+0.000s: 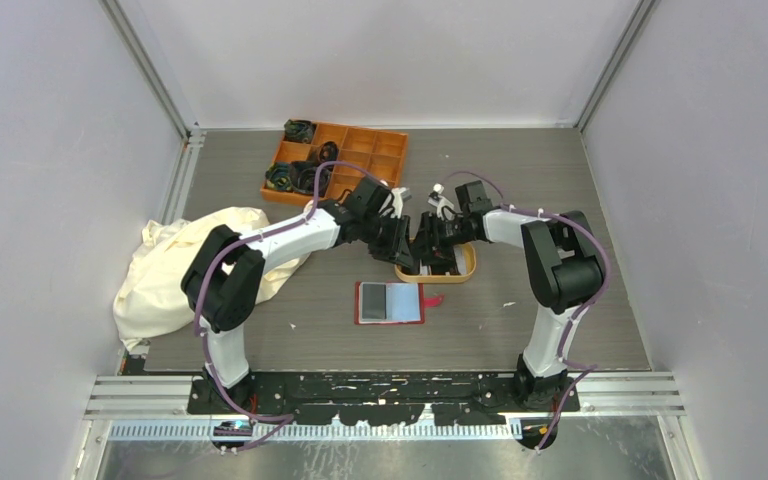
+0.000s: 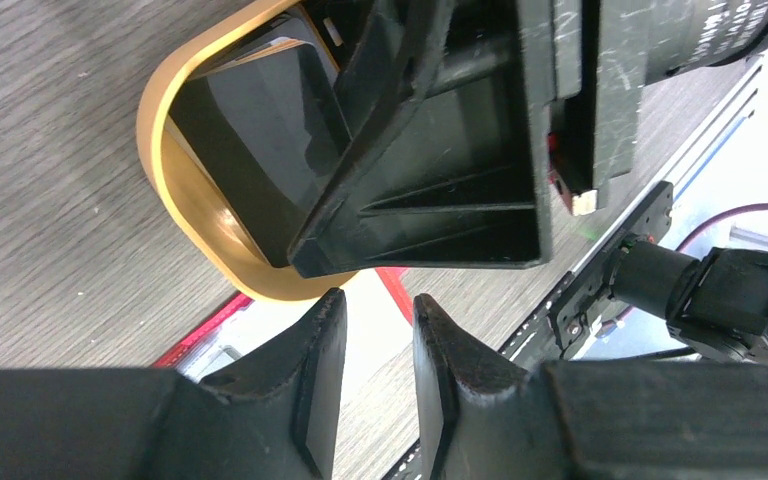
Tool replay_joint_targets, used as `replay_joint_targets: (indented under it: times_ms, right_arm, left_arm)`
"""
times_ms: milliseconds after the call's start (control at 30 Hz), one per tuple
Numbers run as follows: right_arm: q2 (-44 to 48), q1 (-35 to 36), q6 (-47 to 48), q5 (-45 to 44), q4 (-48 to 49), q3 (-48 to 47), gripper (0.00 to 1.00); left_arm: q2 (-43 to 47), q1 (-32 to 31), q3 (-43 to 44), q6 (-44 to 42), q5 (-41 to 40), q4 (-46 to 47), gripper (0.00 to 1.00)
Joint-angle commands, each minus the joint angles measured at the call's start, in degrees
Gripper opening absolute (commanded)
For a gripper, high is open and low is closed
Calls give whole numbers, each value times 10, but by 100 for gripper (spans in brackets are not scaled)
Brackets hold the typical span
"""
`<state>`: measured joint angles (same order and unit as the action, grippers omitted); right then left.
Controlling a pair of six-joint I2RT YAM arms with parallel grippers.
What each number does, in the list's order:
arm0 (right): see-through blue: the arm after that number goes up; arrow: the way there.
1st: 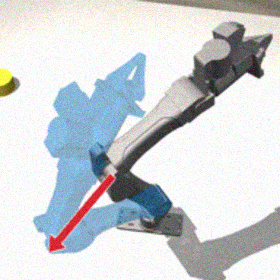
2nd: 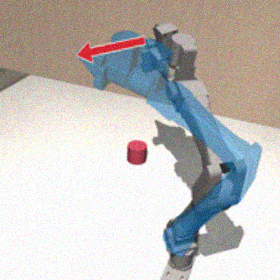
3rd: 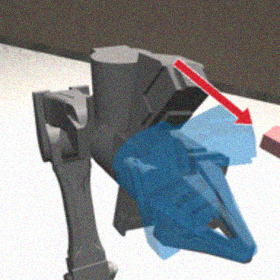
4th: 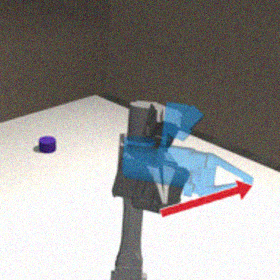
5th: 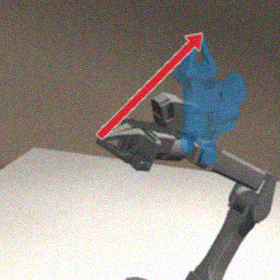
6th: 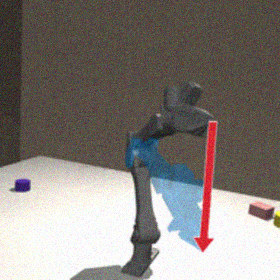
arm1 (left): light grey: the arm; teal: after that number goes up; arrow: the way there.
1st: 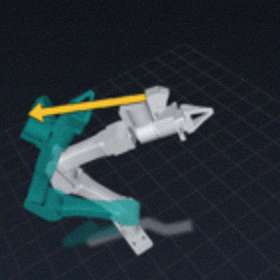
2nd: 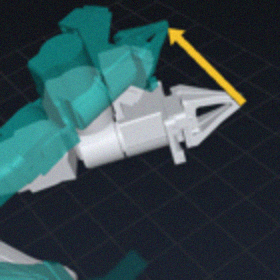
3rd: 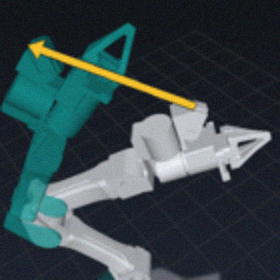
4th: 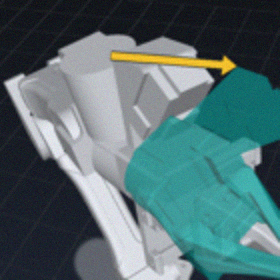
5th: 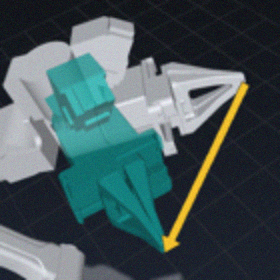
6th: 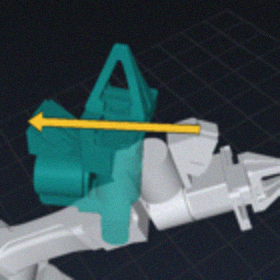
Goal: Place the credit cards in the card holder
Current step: Pick up the credit card from the storage box.
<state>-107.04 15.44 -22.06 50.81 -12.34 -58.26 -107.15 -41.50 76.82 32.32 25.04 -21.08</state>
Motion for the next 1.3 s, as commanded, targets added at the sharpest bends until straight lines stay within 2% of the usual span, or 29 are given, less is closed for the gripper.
replay_joint_targets:
  times_ms: [0, 233, 500, 867, 1133, 1267]
  right_arm:
    - [-4, 5, 23, -20, -16, -16, 46]
    - [-2, 4, 16, 12, -6, -17, 34]
    - [18, -11, 44, 23, -39, -32, 34]
    - [21, -31, 42, 53, -41, -35, 30]
    - [21, -54, 67, 33, -79, -44, 30]
    - [17, -59, 77, 19, -96, -50, 26]
  left_arm:
    - [15, 5, 32, -12, 38, -3, 32]
    - [42, 33, 36, -12, 58, -4, 33]
    - [69, 67, 30, -4, 71, 7, 33]
    - [70, 74, 27, -1, 79, 11, 33]
    - [69, 75, 27, -1, 82, 11, 33]
    - [69, 75, 27, -1, 82, 11, 33]
